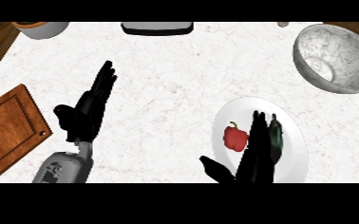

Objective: Pick the bell pepper from the plate and place it in the bowl

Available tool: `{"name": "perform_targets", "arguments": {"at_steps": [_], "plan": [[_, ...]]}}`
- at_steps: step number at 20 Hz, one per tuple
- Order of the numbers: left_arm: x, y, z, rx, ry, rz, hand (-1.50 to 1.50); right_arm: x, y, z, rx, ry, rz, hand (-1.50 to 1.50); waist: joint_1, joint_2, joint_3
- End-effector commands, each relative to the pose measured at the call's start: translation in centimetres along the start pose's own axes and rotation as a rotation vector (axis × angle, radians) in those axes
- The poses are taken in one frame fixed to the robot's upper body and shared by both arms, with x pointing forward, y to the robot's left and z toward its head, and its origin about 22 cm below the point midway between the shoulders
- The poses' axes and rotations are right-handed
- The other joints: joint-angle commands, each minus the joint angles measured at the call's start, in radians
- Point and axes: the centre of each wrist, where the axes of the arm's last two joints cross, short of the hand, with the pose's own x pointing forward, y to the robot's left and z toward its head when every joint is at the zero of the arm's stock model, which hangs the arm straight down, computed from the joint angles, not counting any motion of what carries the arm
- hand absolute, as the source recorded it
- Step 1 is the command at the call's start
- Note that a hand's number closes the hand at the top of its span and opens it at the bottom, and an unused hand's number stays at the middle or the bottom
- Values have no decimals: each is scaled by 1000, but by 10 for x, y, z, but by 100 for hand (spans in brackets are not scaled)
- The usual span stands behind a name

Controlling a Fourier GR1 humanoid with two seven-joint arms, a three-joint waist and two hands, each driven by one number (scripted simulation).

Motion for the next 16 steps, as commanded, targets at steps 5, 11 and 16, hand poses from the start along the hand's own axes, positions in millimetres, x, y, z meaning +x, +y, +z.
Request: {"name": "perform_targets", "arguments": {"at_steps": [5, 11, 16], "plan": [[-1, -14, 6, -13, -1, 4, 0, -20, 11, -21, -71, 119, 67, -150, 0, 0, 0], [18, 6, -6, -3, -6, -3, 0, -23, 23, -30, -58, 151, 179, -150, 1, 0, 0], [-9, 6, -1, -2, -10, 18, 0, -15, 41, -52, 11, 143, 129, -150, 5, 2, 0]]}}
